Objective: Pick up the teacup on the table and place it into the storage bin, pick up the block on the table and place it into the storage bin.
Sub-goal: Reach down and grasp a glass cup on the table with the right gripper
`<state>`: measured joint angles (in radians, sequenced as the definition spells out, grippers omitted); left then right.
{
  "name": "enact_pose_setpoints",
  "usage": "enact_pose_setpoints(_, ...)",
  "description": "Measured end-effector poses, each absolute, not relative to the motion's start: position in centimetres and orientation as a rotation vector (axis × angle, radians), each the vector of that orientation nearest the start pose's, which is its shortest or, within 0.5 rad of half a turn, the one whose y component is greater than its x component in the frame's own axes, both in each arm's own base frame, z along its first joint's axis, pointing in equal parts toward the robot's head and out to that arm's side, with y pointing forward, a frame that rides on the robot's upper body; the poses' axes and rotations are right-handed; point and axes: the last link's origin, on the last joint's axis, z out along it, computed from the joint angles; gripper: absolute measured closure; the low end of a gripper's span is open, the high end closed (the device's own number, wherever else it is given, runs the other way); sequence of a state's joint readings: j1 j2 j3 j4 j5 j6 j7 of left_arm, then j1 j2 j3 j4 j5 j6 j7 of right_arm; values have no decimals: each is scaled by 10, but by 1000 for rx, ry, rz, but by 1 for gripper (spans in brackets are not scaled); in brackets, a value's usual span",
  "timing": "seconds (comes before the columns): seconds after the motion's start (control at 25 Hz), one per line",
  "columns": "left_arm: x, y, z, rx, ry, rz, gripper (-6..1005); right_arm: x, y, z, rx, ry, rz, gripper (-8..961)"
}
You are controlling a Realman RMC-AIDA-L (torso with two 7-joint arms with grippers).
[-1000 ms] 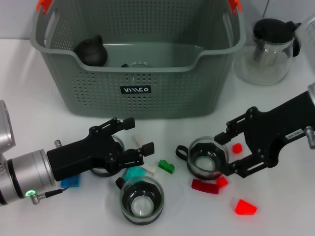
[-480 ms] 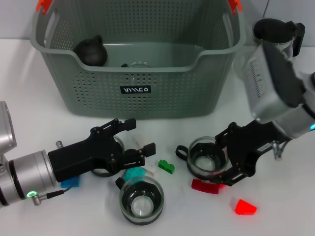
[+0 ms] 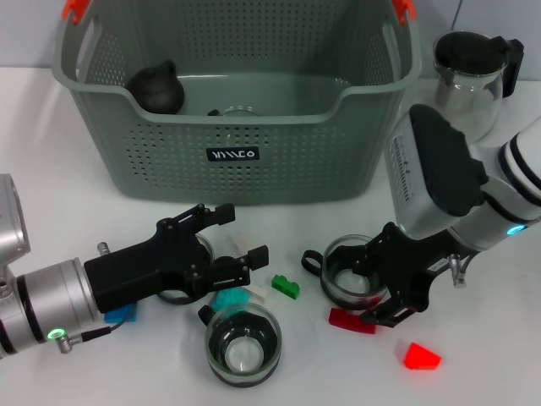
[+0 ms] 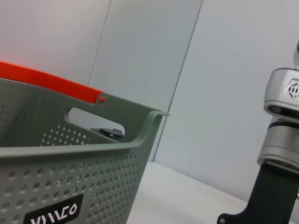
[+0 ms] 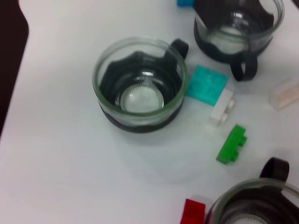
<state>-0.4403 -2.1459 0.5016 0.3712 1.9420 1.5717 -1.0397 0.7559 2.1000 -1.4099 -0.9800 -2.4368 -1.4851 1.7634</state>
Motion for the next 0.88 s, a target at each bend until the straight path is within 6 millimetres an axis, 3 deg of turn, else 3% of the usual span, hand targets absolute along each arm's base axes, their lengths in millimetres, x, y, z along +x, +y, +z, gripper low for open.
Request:
enact_pose_setpoints(0.32, -281, 277, -50, -2530, -673, -1001, 67, 176, 355, -70, -3088, -62, -601, 252)
enact_pose_setpoints(0.64, -282, 276, -50, -2520, -682, -1008, 66, 172, 357, -71, -3082, -44, -603, 325)
enact_pose_setpoints(0.88, -283, 277, -50, -2517, -683, -1003, 66, 173, 356, -71, -3086, -55, -624, 562)
